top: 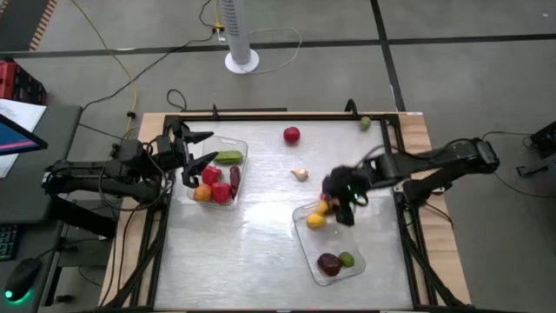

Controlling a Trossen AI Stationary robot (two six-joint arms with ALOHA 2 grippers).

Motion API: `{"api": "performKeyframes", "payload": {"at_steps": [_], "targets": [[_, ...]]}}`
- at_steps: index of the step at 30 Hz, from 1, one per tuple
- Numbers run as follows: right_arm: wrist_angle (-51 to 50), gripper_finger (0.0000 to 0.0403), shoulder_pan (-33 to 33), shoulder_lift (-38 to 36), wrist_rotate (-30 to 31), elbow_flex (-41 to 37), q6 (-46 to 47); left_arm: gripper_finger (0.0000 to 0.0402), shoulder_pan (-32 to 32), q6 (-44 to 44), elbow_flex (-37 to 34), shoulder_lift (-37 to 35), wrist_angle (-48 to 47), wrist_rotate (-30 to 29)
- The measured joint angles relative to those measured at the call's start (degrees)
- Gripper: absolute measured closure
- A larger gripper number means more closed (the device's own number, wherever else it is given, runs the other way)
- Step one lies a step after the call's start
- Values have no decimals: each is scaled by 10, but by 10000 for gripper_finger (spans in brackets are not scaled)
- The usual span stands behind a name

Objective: Sort produce into baskets
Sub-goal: Put the top yellow lemon into the right transparent bin, then put the yellow lemon into the right transparent bin

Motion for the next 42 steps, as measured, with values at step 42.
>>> {"api": "performKeyframes", "payload": {"at_steps": [42], "targets": [[-72,111,-203,-7,269,-221,128,136,0,-17,0,0,-11,0]]}}
